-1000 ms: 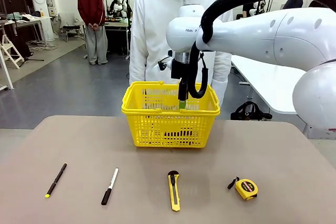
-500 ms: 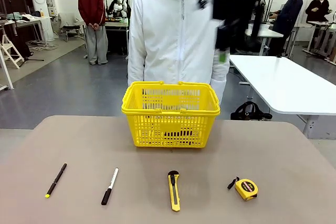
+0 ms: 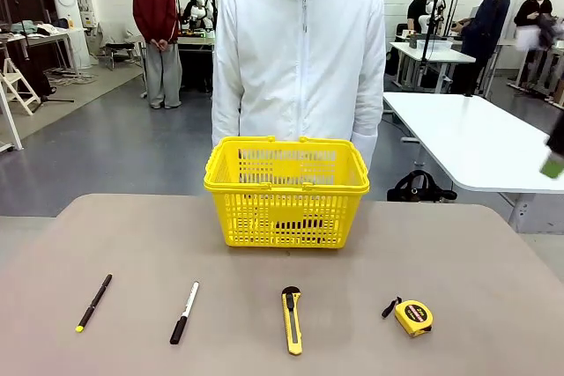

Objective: Place the items the person wants into the basket.
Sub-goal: Pick up the item the person points to and place it in the Market Basket.

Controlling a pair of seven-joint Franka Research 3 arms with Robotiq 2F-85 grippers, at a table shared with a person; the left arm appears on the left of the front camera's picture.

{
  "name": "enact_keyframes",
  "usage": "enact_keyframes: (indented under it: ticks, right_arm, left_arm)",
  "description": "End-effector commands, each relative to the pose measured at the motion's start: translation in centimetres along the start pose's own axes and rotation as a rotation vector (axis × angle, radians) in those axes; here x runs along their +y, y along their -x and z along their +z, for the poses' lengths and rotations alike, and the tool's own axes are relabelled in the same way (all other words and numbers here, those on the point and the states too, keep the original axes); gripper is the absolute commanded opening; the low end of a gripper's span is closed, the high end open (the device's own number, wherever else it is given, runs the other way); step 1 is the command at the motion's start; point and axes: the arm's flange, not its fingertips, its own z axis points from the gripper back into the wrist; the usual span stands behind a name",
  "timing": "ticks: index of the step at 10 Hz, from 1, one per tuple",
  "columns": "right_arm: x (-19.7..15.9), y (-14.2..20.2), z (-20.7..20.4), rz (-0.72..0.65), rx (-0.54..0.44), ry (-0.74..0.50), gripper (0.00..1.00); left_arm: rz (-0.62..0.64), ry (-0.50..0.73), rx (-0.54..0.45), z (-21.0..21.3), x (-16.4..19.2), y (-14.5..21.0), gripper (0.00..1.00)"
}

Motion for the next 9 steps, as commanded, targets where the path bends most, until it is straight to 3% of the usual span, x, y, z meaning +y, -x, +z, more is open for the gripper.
enact_keyframes:
  ticks: [1, 3, 4, 7, 9]
  right_arm:
    - [-1.1, 0.9, -3.3, 0.014, -0.061, -0.030, 0.89]
    - [-1.9, 0.6, -4.3, -0.052, -0.052, -0.007, 0.89]
    - [-1.6, 2.1, -3.4, -0.013, -0.038, -0.027, 0.89]
    - [-1.8, 1.8, -4.1, -0.019, -0.046, -0.023, 0.89]
    - [-4.7, 6.4, 1.4, 0.186, -0.212, -0.167, 0.89]
  left_arm:
    - [-0.023, 0.013, -0.011, 0.1, 0.0, 0.1, 1.00]
    - [-0.023, 0.013, -0.011, 0.1, 0.0, 0.1, 1.00]
    - [-0.023, 0.013, -0.011, 0.1, 0.0, 0.1, 1.00]
    - [-0.023, 0.013, -0.011, 0.1, 0.0, 0.1, 1.00]
    - [-0.023, 0.013, -0.011, 0.1, 0.0, 0.1, 1.00]
